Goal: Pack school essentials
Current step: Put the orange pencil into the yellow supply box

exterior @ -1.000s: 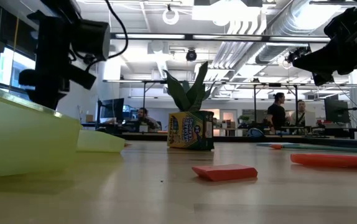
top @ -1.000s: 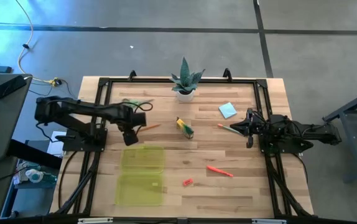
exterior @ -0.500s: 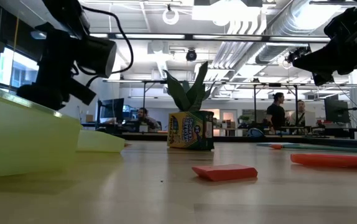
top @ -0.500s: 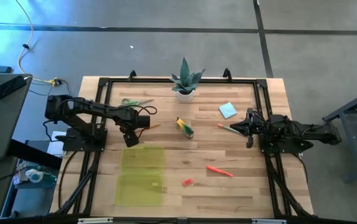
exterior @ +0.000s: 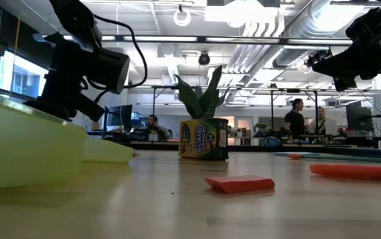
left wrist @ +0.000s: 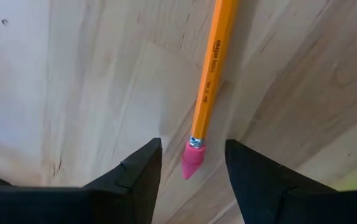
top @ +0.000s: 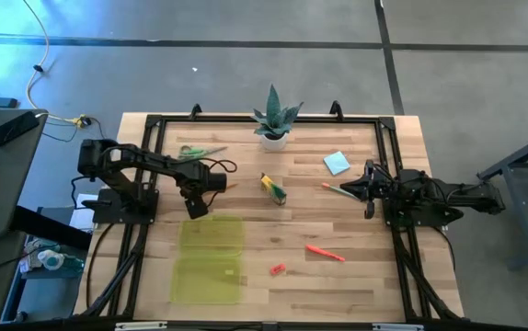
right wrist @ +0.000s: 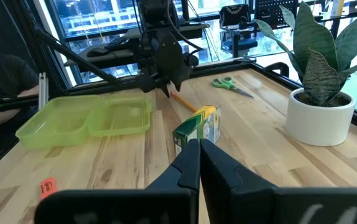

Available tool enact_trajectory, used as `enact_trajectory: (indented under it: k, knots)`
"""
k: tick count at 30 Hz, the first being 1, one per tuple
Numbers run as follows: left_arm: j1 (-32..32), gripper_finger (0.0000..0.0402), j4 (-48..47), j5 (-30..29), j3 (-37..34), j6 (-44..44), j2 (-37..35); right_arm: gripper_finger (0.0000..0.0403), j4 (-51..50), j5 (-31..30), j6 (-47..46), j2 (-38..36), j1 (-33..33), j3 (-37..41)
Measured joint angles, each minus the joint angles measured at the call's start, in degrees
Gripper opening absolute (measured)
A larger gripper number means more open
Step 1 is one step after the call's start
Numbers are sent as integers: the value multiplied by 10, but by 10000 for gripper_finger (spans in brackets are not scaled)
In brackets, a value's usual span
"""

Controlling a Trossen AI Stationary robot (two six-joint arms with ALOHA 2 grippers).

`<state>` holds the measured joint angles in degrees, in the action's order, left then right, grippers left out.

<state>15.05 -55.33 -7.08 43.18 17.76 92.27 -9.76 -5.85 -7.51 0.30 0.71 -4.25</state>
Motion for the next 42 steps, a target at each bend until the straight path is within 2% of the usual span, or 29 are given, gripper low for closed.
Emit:
enact_trajectory:
  k: [24,35,42]
  knots:
    - [0,24,20,25,-3,-59,3,0,0,0,0,0,0,0]
    - [0,19,20,20,-3,-58,2,0,0,0,0,0,0,0]
    - [-1,17,27,12,-6,-44,-26,0,0,0,0,0,0,0]
